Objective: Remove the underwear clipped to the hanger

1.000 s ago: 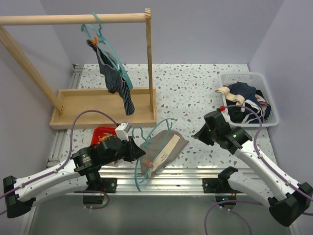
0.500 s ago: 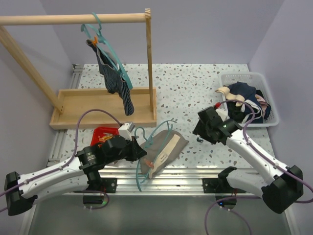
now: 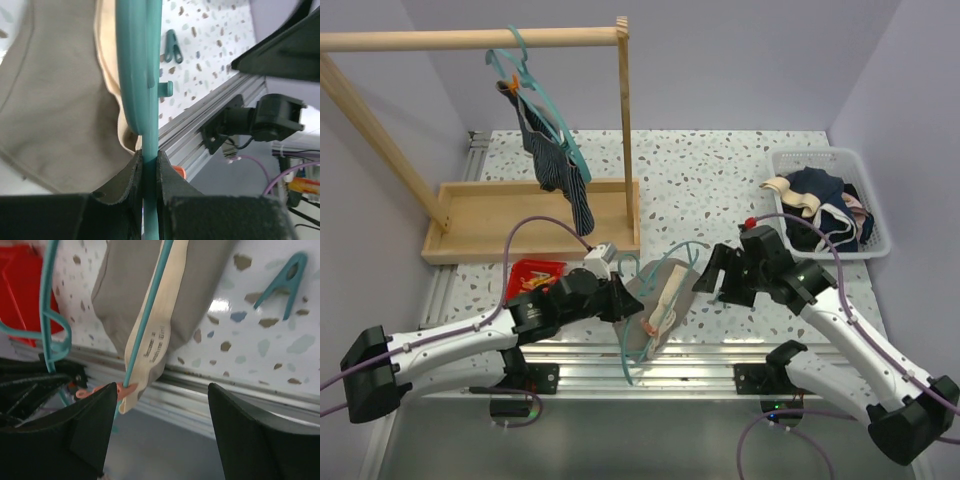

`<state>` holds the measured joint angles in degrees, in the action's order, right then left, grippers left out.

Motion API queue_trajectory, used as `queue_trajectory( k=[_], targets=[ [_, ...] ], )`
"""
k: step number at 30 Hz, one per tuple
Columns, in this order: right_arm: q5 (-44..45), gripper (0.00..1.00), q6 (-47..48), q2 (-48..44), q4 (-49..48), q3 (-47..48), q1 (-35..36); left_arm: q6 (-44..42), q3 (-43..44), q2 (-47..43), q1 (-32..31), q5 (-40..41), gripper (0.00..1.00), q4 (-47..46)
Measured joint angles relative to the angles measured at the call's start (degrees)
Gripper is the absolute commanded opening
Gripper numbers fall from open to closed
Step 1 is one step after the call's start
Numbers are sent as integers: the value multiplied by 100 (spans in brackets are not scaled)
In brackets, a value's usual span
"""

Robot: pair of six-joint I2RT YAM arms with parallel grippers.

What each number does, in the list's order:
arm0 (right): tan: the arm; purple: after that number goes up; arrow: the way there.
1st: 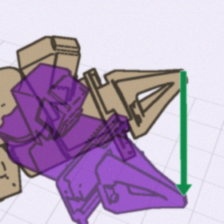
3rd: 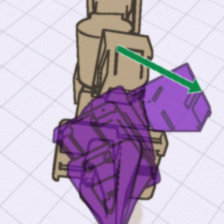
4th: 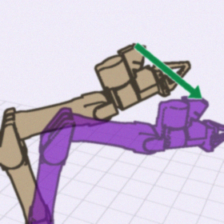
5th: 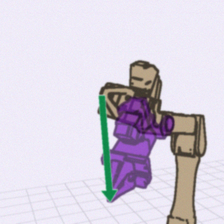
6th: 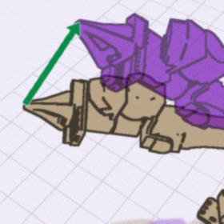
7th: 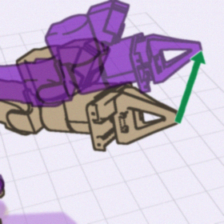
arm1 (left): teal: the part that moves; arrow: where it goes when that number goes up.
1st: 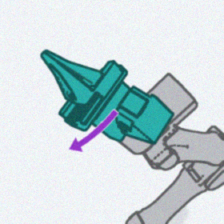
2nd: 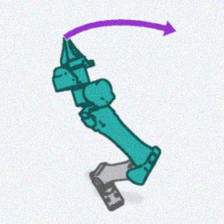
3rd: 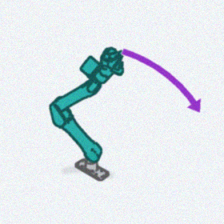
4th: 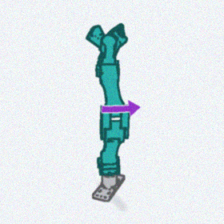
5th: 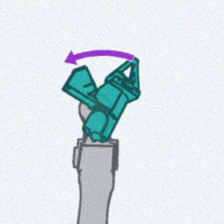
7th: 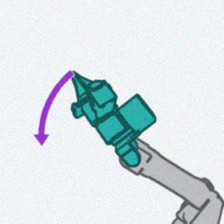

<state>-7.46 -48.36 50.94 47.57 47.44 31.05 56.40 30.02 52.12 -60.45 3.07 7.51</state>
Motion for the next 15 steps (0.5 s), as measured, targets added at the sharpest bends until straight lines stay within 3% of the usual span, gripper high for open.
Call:
queue_trajectory(
  k=[8, 15],
  targets=[
    [-1449, 78, -101, -544, -68, -538, 7, 442, -247, 990, -2, -291, 0, -1735],
    [-2096, 79, -341, -540, -431, -949, 76, 588, -201, 1613, -20, -404, 0, -2293]
  ],
)
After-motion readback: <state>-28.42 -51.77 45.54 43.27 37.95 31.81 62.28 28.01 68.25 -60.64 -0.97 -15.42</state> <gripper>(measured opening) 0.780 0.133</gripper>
